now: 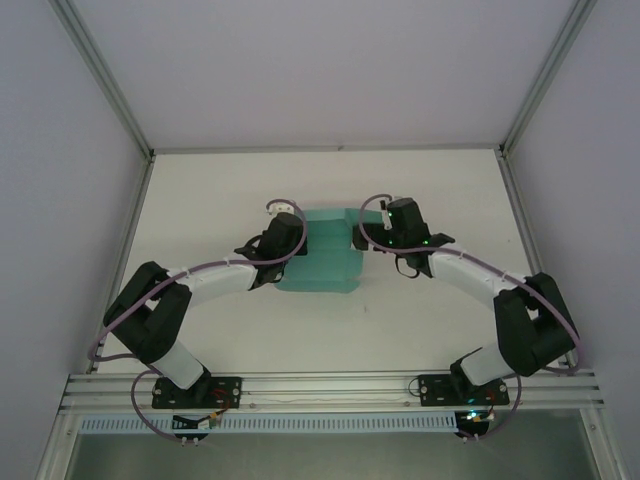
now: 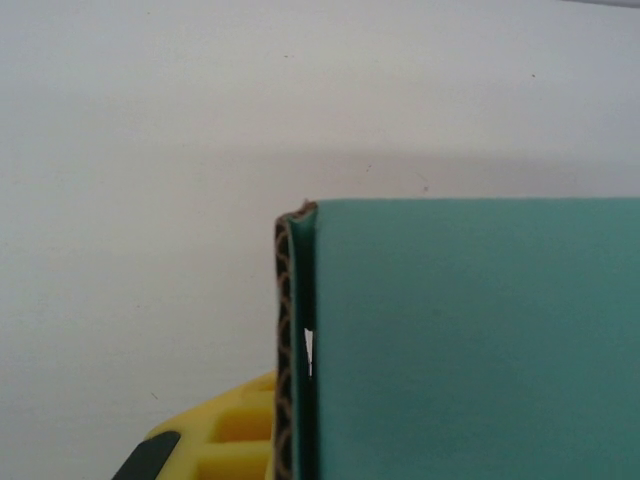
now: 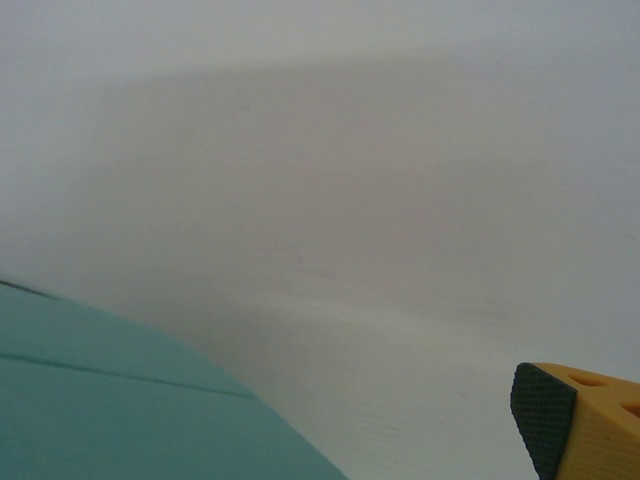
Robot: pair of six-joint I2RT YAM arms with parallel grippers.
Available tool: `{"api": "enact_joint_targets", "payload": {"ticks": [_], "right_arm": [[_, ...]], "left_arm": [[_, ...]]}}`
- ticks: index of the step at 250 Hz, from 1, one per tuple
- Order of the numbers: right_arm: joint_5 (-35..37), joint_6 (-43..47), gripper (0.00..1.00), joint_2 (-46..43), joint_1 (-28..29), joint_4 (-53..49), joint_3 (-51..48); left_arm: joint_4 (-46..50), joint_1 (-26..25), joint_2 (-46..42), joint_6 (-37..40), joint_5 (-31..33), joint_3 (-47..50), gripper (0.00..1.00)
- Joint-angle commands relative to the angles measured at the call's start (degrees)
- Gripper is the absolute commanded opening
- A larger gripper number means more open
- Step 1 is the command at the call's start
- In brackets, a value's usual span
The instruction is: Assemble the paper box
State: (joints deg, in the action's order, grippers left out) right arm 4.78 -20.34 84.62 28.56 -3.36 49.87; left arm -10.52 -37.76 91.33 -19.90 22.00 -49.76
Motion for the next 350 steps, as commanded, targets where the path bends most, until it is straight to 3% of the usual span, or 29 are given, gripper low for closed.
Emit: {"api": "enact_joint_targets", "payload": {"ticks": [1,26,68,108,178,227,282,350], "right_arm": [[-7.1,2.4,1.0,3.2,1.9,3.5,2.0],[-3.0,2.8,1.0,5.8,4.0,4.5,3.7],[12.7,0.0,1.0,6.3,5.9,5.8,3.9],[14.7,1.2,1.0,0.3,5.9,5.0,0.5],[6.0,6.0,1.0,-19.4,3.6,-1.3,-8.4],[3.2,6.2,1.0,-29.1,-4.3,-4.8,-11.2],[-7.8,7.3,0.98,-22.2,-16.0,-7.0,-8.0],[-24.8,17.1,0.92,-9.4,-16.3,-7.1,-2.4]], "left_arm": [[0.7,-0.3,0.2,-0.2,-1.4,-2.5,0.0],[0.9,-0.3,0.5,-0.9,-2.0,-3.2,0.0],[1.9,-0.3,0.3,-1.2,-1.4,-3.2,0.0],[2.4,-0.3,0.5,-0.6,0.8,-2.8,0.0],[2.5,0.8,0.1,1.2,0.2,-1.9,0.0],[1.6,1.2,-1.8,2.4,-1.8,0.1,0.0],[2.6,1.1,-3.0,2.8,-2.4,0.3,0.0],[2.7,1.1,-2.8,2.5,-3.5,-0.2,0.0]]}}
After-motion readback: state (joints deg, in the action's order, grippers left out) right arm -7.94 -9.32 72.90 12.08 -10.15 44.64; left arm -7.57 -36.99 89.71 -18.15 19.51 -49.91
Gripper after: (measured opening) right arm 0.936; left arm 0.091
